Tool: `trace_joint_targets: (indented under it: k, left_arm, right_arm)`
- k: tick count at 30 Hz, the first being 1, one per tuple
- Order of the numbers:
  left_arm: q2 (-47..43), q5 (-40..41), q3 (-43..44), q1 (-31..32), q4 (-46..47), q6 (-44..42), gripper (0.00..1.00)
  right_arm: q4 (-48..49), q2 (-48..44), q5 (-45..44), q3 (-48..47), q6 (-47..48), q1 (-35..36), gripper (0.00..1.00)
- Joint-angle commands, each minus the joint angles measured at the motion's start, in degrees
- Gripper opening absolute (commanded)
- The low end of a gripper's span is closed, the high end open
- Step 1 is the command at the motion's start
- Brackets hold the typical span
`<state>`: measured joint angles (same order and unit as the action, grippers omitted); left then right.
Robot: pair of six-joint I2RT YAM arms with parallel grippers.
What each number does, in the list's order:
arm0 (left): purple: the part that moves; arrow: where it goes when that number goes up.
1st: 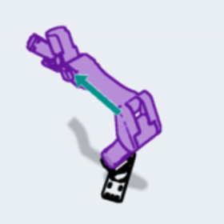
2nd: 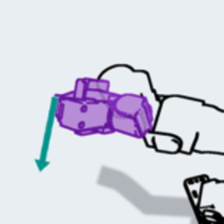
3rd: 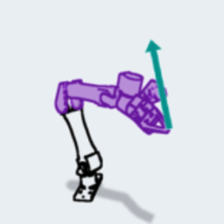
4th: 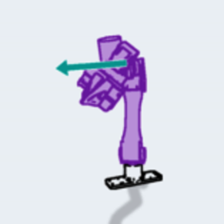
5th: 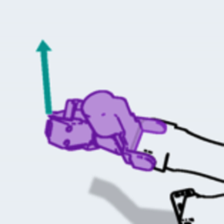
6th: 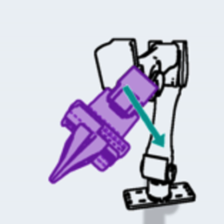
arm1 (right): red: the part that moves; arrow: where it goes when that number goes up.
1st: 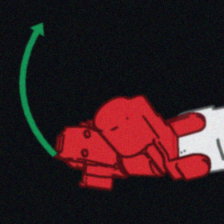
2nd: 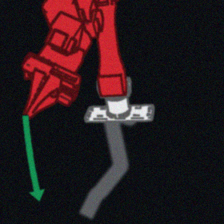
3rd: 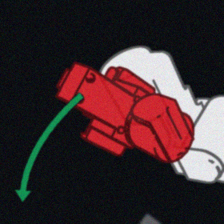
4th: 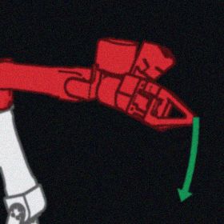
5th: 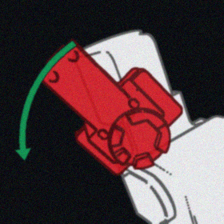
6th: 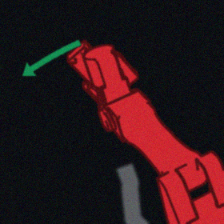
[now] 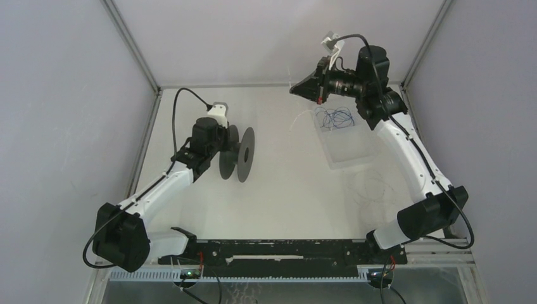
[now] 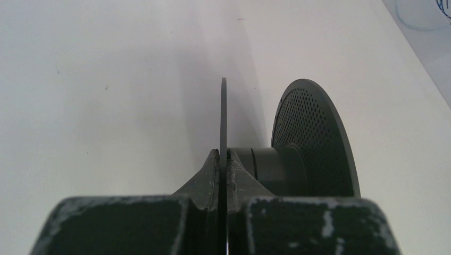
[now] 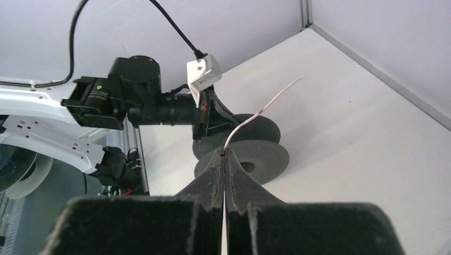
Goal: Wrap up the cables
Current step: Adjust the cable at the center of the board.
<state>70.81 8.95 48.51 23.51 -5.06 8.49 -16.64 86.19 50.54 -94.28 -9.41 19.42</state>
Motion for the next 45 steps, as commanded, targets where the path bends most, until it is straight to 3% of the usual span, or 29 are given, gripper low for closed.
trace_joint_targets:
  k: [1,5,10,14,23,26,29,34,37,45]
  left_arm:
    - [0.12,0.52,-0.65,0.53,4.48,-0.36,0.00]
    - [-0.86,-0.46,-0.61,0.49,4.27,0.10,0.01]
    - [-1.87,-1.48,-0.62,0.51,4.27,0.34,0.11]
    - [-3.21,-2.87,-0.48,0.58,4.35,-0.33,0.19]
    - [-8.45,-6.23,1.65,0.27,3.39,-3.78,0.50]
    - [-9.67,-9.46,3.67,-0.39,2.84,-5.34,0.63]
    - [-10.71,-14.39,6.84,-1.45,2.27,-7.47,0.75]
    - [-11.69,-38.30,12.56,-2.81,1.13,-11.53,0.82]
    - [-10.97,-49.84,14.11,-2.22,4.10,-8.36,0.96]
    - [-6.47,-54.18,15.21,2.95,12.44,0.35,0.97]
  right_arm:
    - [-2.66,-2.81,2.08,-1.87,-1.16,0.47,0.00]
    - [-4.44,-2.34,2.16,-2.00,0.93,1.14,0.00]
    - [-6.72,0.95,8.56,-6.70,1.11,2.25,0.00]
    - [-8.53,1.92,8.55,-9.23,2.56,5.25,0.00]
    - [-9.35,2.77,6.92,-7.13,3.82,6.43,0.00]
    - [-5.02,3.16,9.18,-5.04,0.33,6.40,0.00]
    - [0.07,3.91,10.38,-3.85,-5.28,6.43,0.00]
    - [9.32,4.85,11.02,-2.19,-17.42,6.51,0.00]
    - [15.22,4.61,11.10,-0.07,-23.99,6.63,0.00]
    - [26.34,3.42,11.41,5.05,-35.50,7.08,0.00]
